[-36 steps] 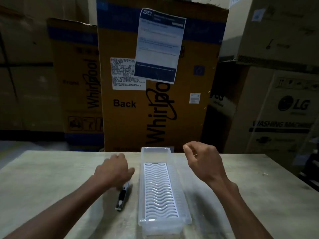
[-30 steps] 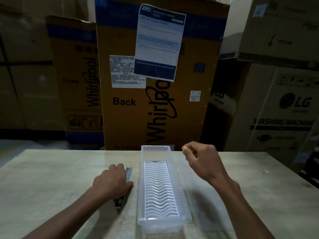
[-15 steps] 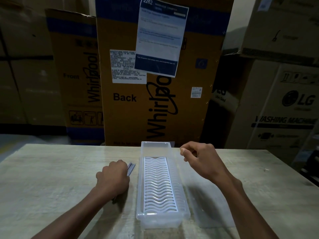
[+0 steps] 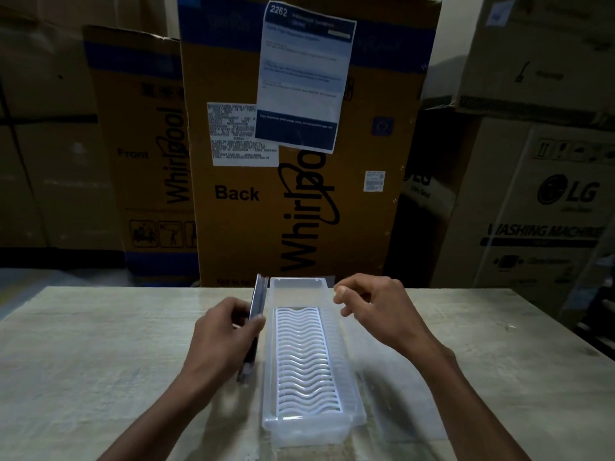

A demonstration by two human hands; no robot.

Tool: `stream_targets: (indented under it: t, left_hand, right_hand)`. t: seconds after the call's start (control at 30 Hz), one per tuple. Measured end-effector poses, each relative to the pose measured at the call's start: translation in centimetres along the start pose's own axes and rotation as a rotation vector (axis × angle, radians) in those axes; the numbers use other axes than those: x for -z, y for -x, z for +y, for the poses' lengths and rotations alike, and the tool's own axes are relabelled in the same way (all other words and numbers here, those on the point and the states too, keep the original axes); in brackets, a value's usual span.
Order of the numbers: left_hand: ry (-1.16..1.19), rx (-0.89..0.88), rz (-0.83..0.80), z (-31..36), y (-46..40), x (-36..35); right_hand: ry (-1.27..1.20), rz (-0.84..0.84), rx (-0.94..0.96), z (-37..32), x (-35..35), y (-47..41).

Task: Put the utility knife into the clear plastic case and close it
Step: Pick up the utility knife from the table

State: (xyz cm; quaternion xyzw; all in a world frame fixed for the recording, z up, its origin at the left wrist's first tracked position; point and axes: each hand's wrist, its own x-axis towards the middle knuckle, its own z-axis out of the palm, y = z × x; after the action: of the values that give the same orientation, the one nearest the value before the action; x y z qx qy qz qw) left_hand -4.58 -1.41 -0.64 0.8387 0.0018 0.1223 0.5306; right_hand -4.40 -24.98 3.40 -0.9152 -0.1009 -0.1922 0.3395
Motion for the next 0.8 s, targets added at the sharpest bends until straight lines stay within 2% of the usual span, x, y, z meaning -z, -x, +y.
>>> stream_targets:
  t: [0.07,0.13,0.2,0.27,0.43,0.63,0.8]
  left_hand:
    - [0.172,-0.026,-0.012,2.3,0.4,-0.2]
    - [0.344,-0.029,-0.026,4.5,0.6,-0.6]
    - [0.472,-0.046,-0.013,6.2,0.9,-0.9]
    - [0.554,-0.060,0.009,7.2,1.2,-1.1]
    - [0.575,-0.055,0.024,7.9,1.6,-1.2]
    - [0.601,-0.056,-0.169,8.6,1.8,-0.8]
    - [0.631,-0.043,-0.195,8.7,1.5,0.0]
  right_hand:
    - [-0.215,-0.063,-0.033,-1.7,0.2,0.3]
    - [-0.400,-0.198,-0.068,-3.5,0.3,0.8]
    - [-0.464,-0.336,-0.073,-4.8,0.2,1.2]
    - [-0.493,-0.405,-0.067,-5.7,0.2,1.6]
    - [-0.517,-0.364,-0.067,-6.3,0.5,1.7]
    - [-0.581,-0.230,-0.109,-6.3,1.2,1.6]
    - [-0.506,-0.259,-0.066,-6.1,1.3,1.4]
